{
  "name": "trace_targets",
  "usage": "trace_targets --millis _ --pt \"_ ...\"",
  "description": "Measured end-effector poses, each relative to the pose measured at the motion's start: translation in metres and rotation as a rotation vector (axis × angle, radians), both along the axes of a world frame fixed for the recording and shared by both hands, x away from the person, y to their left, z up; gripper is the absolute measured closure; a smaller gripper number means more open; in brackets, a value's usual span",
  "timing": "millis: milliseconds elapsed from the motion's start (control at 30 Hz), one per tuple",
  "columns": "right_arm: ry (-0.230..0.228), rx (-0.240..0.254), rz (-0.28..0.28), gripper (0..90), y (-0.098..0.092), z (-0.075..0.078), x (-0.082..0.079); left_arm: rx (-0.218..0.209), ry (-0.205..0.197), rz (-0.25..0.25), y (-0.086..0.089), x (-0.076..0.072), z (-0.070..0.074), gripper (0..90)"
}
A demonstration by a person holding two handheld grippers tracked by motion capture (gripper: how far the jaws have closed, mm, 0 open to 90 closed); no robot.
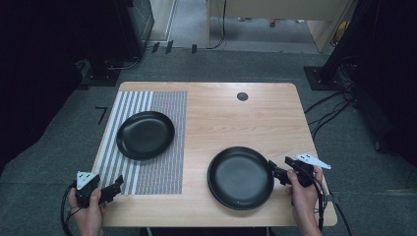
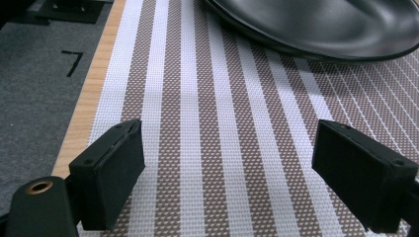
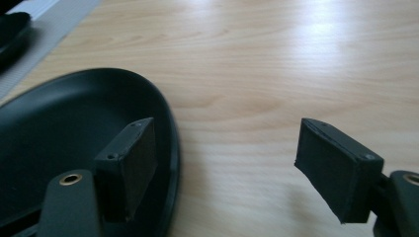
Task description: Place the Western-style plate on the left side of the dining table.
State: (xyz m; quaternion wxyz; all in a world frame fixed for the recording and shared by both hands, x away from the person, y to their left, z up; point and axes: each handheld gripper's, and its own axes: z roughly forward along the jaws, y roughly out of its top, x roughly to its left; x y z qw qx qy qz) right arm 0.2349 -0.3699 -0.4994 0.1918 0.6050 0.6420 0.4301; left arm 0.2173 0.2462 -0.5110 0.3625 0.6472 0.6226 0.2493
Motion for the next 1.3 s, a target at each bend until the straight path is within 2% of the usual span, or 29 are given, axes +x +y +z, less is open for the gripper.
trace_targets --millis 300,400,667,767,900,967,1100,1233,1300 --pt "0.024 -0.030 -0.064 23.0 -0.032 -0.009 -0.019 0.011 0.014 0.001 0.005 -0.003 -0.003 12.4" --pt "0.030 -0.058 -0.084 23.0 -0.042 -0.011 -0.026 0.023 0.017 -0.004 0.006 -0.004 -0.003 12.4" --pt "0.050 -0.052 -0.136 23.1 -0.068 -0.016 -0.046 0.037 0.025 -0.008 0.006 -0.007 -0.004 12.3" --pt "0.055 -0.095 -0.147 23.2 -0.073 -0.019 -0.054 0.056 0.029 -0.011 0.006 -0.008 -0.005 12.4" --pt "0.072 -0.104 -0.150 23.5 -0.078 -0.022 -0.059 0.050 0.040 -0.021 0.006 -0.007 -0.006 12.4" --pt "0.076 -0.129 -0.148 23.8 -0.077 -0.024 -0.059 0.054 0.041 -0.024 0.005 -0.007 -0.006 12.1" --pt "0.074 -0.191 -0.142 23.5 -0.072 -0.025 -0.058 0.075 0.048 -0.038 0.002 -0.006 -0.007 10.5" --pt "0.084 -0.262 -0.141 22.4 -0.065 -0.026 -0.057 0.136 0.059 -0.046 -0.003 -0.006 -0.008 9.8" --pt "0.085 -0.260 -0.146 22.3 -0.064 -0.026 -0.057 0.135 0.059 -0.042 -0.003 -0.006 -0.008 9.5"
